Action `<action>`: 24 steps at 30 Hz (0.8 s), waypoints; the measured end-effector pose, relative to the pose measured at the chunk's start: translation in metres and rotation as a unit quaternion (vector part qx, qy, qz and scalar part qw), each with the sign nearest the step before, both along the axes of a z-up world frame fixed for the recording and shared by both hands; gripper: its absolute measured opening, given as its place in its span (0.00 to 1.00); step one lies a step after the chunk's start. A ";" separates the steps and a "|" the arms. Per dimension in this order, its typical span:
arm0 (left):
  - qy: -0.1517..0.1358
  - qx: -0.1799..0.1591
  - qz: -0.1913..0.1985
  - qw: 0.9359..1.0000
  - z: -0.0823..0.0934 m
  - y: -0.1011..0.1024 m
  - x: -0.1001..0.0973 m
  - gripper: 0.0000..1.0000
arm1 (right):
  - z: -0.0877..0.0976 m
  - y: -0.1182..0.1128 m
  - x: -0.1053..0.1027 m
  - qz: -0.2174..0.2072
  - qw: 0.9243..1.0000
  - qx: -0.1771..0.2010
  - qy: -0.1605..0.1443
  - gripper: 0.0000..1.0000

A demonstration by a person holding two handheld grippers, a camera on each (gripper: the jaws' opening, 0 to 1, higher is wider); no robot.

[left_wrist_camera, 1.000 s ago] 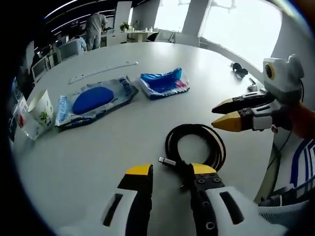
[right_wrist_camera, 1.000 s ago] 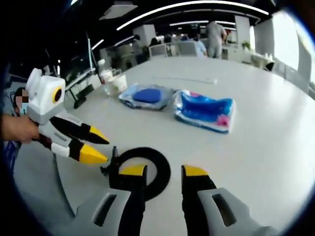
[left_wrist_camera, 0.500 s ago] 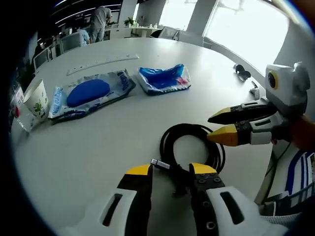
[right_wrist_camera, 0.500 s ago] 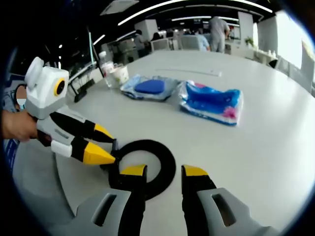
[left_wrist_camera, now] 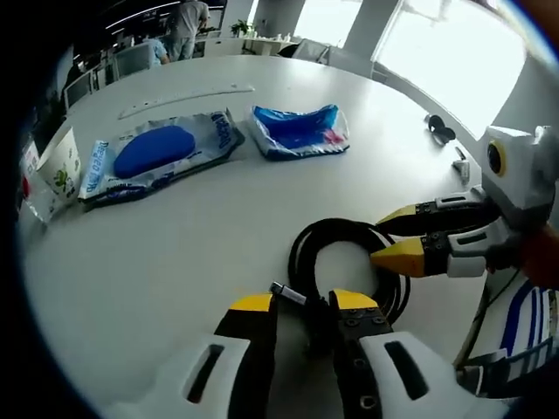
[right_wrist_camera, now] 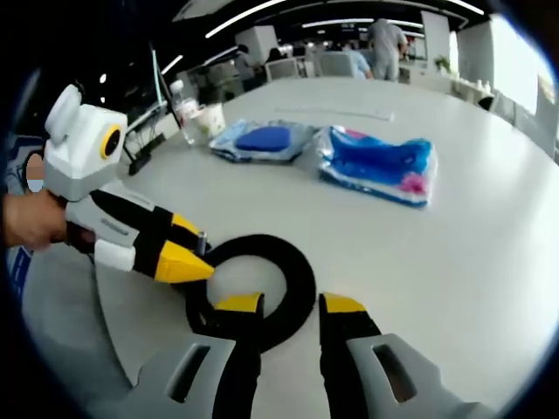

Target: Arrange the tabletop items into an orderly group along one side of the table until the central work area is clear of visible clutter.

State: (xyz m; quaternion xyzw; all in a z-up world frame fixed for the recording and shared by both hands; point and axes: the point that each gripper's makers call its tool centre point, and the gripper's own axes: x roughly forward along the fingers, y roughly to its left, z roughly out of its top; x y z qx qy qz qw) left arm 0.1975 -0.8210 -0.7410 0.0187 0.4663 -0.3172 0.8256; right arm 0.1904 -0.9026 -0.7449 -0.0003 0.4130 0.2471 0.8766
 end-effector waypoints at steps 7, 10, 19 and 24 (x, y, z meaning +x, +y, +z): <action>-0.011 0.018 -0.010 1.000 -0.001 -0.002 0.001 0.21 | -0.001 -0.003 0.002 0.007 1.000 -0.021 -0.010 0.15; -0.012 0.024 -0.011 1.000 -0.003 -0.002 0.003 0.20 | -0.002 -0.003 0.002 0.020 0.999 -0.038 -0.017 0.14; -0.011 0.021 -0.017 1.000 -0.003 -0.004 0.003 0.15 | -0.002 -0.003 0.005 -0.004 1.000 -0.030 -0.006 0.05; -0.002 0.015 -0.017 1.000 -0.001 -0.003 0.003 0.12 | 0.002 -0.003 0.005 -0.008 0.999 -0.034 0.002 0.02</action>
